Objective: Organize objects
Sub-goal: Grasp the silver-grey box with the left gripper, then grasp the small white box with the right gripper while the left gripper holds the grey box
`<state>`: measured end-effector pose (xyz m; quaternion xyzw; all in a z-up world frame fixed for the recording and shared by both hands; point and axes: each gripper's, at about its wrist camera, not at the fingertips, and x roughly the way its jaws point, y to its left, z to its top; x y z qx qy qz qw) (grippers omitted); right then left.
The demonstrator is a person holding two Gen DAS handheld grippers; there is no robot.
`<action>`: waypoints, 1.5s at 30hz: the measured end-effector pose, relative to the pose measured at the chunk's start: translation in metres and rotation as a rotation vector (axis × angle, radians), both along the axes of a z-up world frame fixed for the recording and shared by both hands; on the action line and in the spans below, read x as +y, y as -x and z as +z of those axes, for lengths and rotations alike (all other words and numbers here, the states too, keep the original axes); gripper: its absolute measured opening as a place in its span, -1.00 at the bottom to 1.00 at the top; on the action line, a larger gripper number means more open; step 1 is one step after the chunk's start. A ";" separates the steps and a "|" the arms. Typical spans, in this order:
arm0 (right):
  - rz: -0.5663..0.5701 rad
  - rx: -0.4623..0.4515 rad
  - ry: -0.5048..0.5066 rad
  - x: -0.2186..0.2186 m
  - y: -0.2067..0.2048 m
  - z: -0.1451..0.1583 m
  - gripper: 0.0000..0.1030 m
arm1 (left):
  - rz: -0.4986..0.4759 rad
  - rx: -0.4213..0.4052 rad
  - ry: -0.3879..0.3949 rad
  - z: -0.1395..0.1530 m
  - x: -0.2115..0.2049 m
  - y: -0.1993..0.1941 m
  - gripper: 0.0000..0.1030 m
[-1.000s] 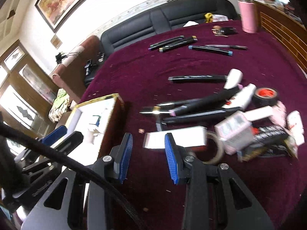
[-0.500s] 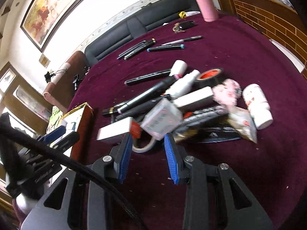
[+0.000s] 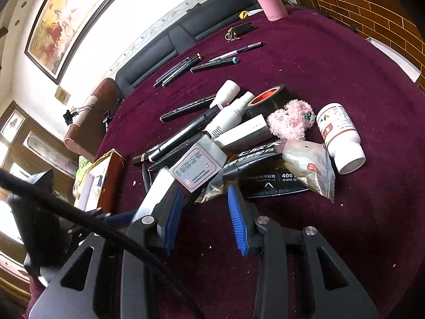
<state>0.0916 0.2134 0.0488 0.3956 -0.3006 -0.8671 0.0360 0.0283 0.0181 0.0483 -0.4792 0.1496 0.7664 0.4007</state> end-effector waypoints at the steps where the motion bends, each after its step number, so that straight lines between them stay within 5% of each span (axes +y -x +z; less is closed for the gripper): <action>1: -0.003 -0.001 0.004 0.001 0.000 -0.001 -0.36 | 0.001 0.023 0.014 0.001 0.001 -0.001 0.04; 9: -0.003 -0.011 0.004 0.003 0.000 -0.002 -0.36 | 0.096 0.121 0.116 -0.013 0.027 0.002 0.04; 11: 0.000 -0.007 -0.005 0.002 -0.001 0.000 -0.36 | 0.121 0.129 0.126 -0.016 0.025 0.005 -0.11; 13: 0.005 -0.002 -0.009 0.001 -0.001 0.002 -0.36 | 0.154 0.102 0.111 -0.020 0.025 0.012 -0.47; 16: 0.033 0.010 -0.031 -0.005 0.001 0.006 -0.35 | 0.230 0.077 0.056 -0.018 0.013 0.012 -0.55; 27: 0.173 0.003 -0.315 -0.051 0.043 0.014 -0.36 | 0.325 0.054 -0.118 0.014 -0.040 -0.013 -0.55; 35: 0.151 -0.047 -0.576 -0.072 0.057 0.007 -0.36 | 0.367 0.026 -0.151 0.013 -0.068 -0.018 -0.55; 37: 0.147 -0.016 -0.588 -0.069 0.052 0.014 -0.34 | 0.375 0.025 -0.154 0.013 -0.072 -0.019 -0.55; 40: 0.143 0.010 -0.600 -0.063 0.050 0.022 0.03 | 0.383 0.027 -0.165 0.012 -0.076 -0.019 -0.55; 45: 0.184 -0.029 -0.622 -0.066 0.067 0.021 0.04 | 0.387 0.011 -0.202 0.010 -0.081 -0.023 -0.55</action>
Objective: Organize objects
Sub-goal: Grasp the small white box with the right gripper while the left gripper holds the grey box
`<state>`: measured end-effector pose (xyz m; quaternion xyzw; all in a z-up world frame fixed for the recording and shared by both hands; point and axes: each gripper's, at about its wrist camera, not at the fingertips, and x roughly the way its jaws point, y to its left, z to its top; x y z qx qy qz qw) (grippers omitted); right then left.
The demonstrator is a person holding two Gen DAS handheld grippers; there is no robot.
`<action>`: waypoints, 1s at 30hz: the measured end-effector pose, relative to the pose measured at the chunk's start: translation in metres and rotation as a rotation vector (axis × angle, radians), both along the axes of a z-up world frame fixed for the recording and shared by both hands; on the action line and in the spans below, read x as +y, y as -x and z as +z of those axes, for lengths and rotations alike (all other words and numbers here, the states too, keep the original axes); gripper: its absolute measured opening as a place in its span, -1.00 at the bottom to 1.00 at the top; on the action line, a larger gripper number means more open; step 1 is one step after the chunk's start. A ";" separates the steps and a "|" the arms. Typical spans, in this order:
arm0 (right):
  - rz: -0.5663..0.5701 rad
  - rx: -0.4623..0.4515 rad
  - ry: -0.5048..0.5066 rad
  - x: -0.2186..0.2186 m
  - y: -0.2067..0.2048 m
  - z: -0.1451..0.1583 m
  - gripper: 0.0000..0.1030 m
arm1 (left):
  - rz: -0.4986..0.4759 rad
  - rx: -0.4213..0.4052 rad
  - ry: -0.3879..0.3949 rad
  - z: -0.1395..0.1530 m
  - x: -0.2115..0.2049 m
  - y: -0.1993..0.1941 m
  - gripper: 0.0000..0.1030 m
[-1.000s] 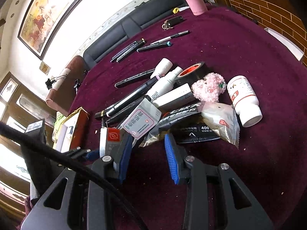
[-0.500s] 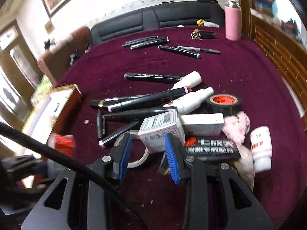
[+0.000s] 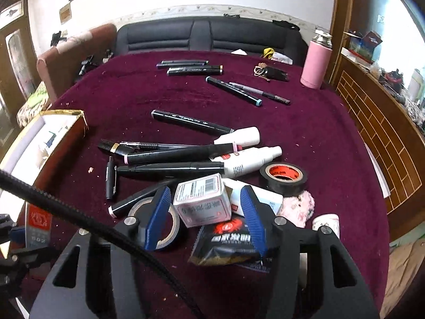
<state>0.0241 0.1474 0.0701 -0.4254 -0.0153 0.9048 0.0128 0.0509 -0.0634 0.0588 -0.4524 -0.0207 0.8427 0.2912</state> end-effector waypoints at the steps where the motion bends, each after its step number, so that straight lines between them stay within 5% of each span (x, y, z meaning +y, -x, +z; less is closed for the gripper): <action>1: -0.004 -0.017 -0.022 -0.003 0.006 -0.003 0.04 | -0.002 -0.002 -0.004 -0.001 -0.001 -0.001 -0.55; 7: -0.016 -0.072 -0.041 -0.009 0.023 -0.021 0.04 | 0.006 -0.010 -0.019 -0.004 -0.009 0.000 -0.55; 17: -0.040 -0.088 0.084 0.005 0.014 -0.005 -0.56 | 0.023 -0.021 -0.041 -0.009 -0.022 -0.004 -0.55; 22: 0.001 -0.094 0.076 0.004 0.015 -0.009 -0.39 | 0.024 -0.012 -0.055 -0.004 -0.025 -0.008 -0.55; 26: 0.026 -0.102 0.023 -0.008 0.015 -0.015 0.09 | 0.025 -0.006 -0.055 0.000 -0.028 -0.011 -0.55; 30: -0.001 -0.108 -0.093 -0.020 0.018 -0.024 0.11 | 0.037 -0.008 -0.064 0.002 -0.034 -0.012 -0.55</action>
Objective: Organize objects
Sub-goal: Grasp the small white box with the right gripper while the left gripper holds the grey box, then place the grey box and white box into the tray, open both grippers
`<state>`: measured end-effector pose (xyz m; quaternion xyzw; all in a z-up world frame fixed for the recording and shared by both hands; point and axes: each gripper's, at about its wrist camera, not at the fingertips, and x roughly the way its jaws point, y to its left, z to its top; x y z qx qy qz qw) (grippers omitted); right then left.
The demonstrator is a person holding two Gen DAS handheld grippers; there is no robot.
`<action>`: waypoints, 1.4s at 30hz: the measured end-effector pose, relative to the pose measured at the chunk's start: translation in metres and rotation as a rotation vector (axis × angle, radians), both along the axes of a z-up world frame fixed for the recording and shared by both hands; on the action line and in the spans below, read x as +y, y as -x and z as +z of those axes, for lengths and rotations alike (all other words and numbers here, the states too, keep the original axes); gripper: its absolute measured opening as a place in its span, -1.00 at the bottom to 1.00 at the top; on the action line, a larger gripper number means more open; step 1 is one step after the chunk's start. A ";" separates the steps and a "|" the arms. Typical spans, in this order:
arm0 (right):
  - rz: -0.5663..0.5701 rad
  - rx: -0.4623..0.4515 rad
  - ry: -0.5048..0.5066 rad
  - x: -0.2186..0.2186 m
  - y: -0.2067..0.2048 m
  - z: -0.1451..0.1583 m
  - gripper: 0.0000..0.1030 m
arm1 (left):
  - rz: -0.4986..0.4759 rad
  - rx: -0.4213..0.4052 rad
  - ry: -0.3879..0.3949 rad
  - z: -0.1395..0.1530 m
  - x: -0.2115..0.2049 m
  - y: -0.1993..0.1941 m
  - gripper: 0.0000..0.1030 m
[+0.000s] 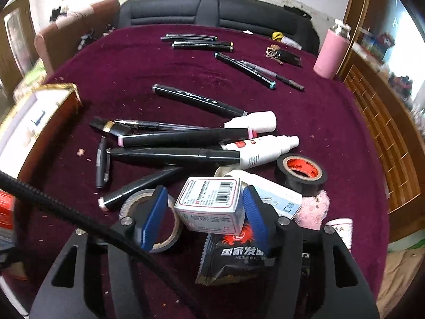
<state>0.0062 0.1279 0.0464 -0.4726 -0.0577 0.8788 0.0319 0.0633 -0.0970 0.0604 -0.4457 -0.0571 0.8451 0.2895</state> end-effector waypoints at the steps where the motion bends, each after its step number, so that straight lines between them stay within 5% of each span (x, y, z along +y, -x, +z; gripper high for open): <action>1: -0.017 -0.016 -0.031 -0.001 0.002 -0.005 0.11 | 0.001 0.000 -0.001 0.000 -0.001 0.000 -0.55; 5: -0.068 -0.019 0.049 0.011 0.002 -0.006 -0.13 | 0.011 -0.002 -0.005 -0.002 -0.005 -0.001 -0.55; 9: -0.080 0.002 0.132 0.022 -0.004 0.003 -0.13 | 0.021 -0.005 -0.007 -0.003 -0.009 0.001 -0.55; 17: 0.046 0.078 0.384 -0.004 -0.023 0.067 -0.12 | 0.067 0.010 -0.040 0.024 -0.045 0.007 -0.55; 24: 0.242 0.023 0.703 -0.088 0.014 0.104 -0.11 | 0.154 0.101 0.166 0.069 -0.105 0.047 -0.54; 29: 0.264 -0.085 0.822 -0.161 0.075 0.087 -0.11 | 0.195 0.070 0.271 0.057 -0.137 0.106 -0.54; 37: 0.159 -0.219 0.887 -0.214 0.145 0.018 -0.10 | 0.252 -0.036 0.213 -0.010 -0.178 0.158 -0.54; 42: 0.131 -0.221 0.820 -0.224 0.159 0.003 -0.08 | 0.260 -0.067 0.195 -0.025 -0.191 0.173 -0.54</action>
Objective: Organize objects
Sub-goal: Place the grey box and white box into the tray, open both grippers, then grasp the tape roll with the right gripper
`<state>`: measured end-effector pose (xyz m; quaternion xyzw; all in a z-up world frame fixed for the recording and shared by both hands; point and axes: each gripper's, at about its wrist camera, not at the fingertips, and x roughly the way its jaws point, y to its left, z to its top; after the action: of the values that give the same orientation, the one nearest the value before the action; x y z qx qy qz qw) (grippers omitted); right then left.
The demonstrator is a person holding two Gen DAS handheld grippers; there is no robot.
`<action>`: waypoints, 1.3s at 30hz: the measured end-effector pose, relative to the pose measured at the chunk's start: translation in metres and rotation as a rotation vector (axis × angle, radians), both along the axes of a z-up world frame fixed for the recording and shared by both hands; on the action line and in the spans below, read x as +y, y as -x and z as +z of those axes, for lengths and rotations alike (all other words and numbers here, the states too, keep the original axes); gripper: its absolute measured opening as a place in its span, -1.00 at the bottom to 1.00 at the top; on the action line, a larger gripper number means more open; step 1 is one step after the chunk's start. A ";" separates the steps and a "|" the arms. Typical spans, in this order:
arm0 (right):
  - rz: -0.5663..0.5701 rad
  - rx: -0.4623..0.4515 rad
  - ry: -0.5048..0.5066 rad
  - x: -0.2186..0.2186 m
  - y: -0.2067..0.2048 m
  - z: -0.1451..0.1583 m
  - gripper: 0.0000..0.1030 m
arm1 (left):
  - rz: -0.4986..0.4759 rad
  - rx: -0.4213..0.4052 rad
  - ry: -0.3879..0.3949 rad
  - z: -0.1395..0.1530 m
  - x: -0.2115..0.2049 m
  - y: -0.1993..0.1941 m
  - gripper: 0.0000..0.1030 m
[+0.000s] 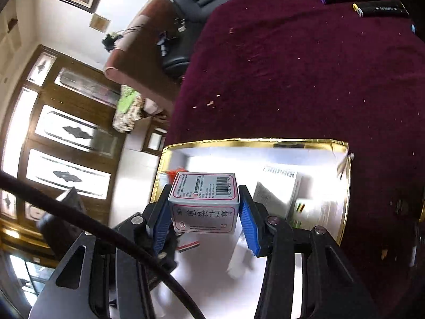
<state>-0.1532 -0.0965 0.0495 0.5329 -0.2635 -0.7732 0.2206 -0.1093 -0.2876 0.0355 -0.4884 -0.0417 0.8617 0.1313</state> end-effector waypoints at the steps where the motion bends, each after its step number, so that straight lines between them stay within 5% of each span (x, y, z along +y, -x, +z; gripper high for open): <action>1: -0.008 -0.002 -0.009 -0.001 0.002 -0.002 -0.06 | 0.003 -0.003 -0.002 -0.001 -0.001 0.002 -0.54; 6: -0.016 0.018 -0.058 -0.004 0.002 -0.003 -0.06 | 0.008 -0.015 -0.034 -0.009 -0.005 0.007 -0.50; 10: -0.012 0.045 -0.074 -0.005 0.003 -0.003 -0.05 | 0.020 -0.022 -0.076 -0.011 -0.006 0.010 -0.22; 14: -0.002 0.063 -0.080 -0.003 0.005 -0.001 0.16 | 0.017 -0.013 -0.095 -0.005 -0.002 0.009 0.00; 20: -0.036 0.092 -0.050 0.014 -0.002 0.013 0.18 | 0.059 0.021 -0.127 0.009 -0.009 0.000 0.03; 29: -0.074 0.208 0.002 0.082 -0.083 0.045 0.22 | 0.048 0.105 -0.197 0.028 0.020 -0.080 0.12; 39: -0.183 0.175 0.053 0.170 -0.159 0.021 0.23 | -0.018 -0.052 -0.125 -0.010 0.079 -0.107 0.12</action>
<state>0.0057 0.0737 0.0705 0.4311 -0.3114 -0.8263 0.1853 -0.0019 -0.2087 0.0255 -0.5020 -0.0945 0.8431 0.1681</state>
